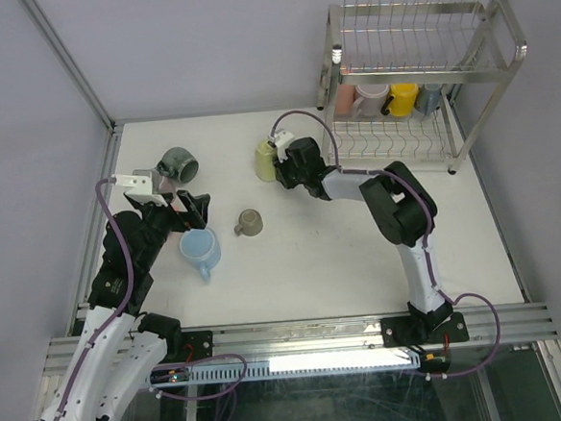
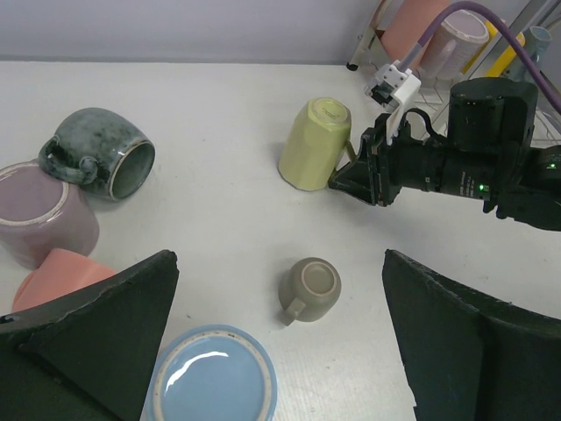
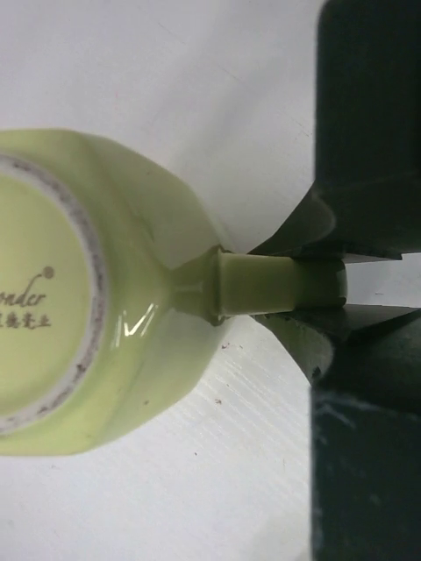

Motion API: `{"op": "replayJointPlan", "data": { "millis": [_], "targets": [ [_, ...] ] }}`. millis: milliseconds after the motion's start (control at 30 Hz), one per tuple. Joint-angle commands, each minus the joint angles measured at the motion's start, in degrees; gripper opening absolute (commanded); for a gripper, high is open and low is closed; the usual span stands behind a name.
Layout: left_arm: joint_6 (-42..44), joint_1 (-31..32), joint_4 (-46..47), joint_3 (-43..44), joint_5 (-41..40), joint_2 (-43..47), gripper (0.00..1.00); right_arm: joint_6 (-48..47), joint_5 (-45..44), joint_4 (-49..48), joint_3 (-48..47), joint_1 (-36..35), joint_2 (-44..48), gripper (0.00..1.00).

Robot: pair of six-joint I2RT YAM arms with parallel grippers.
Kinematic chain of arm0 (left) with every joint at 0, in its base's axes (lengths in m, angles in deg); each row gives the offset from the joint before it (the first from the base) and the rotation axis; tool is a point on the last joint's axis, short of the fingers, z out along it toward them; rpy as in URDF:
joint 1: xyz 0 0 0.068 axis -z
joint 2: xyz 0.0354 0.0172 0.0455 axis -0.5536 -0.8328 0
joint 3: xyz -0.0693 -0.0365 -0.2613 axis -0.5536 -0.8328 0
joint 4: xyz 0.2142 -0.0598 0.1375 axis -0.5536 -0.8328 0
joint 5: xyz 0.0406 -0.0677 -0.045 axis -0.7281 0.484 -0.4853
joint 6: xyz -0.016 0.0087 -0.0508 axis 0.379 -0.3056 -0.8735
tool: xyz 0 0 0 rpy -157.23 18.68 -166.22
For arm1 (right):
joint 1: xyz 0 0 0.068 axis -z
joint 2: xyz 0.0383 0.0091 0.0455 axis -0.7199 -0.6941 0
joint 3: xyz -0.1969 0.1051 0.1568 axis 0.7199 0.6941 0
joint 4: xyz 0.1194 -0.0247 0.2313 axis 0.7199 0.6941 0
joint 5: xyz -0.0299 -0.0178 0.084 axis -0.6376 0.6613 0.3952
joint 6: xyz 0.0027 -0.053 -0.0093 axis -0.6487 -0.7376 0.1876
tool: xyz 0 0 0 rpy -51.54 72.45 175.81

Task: Load the cups into the dish rack
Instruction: Pick up the cup at the center of the board.

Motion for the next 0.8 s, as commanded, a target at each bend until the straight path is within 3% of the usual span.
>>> {"op": "replayJointPlan", "data": {
  "millis": [0, 300, 400, 767],
  "targets": [
    [0.7, -0.6, 0.1, 0.1, -0.9, 0.4, 0.99, -2.2, 1.1, -2.1, -0.6, -0.4, 5.7, 0.00],
    [0.6, -0.9, 0.1, 0.0, -1.0, 0.7, 0.99, -4.4, 4.2, 9.9, -2.0, -0.4, 13.3, 0.00],
    [0.7, -0.9, 0.1, 0.0, -1.1, 0.8, 0.99, -12.0, 14.4, 13.8, -1.4, -0.4, 16.5, 0.00],
    [0.6, -1.0, 0.1, 0.0, -1.4, 0.9, 0.99, -23.3, 23.4, 25.4, 3.3, -0.4, 27.4, 0.00]
  ]
}}
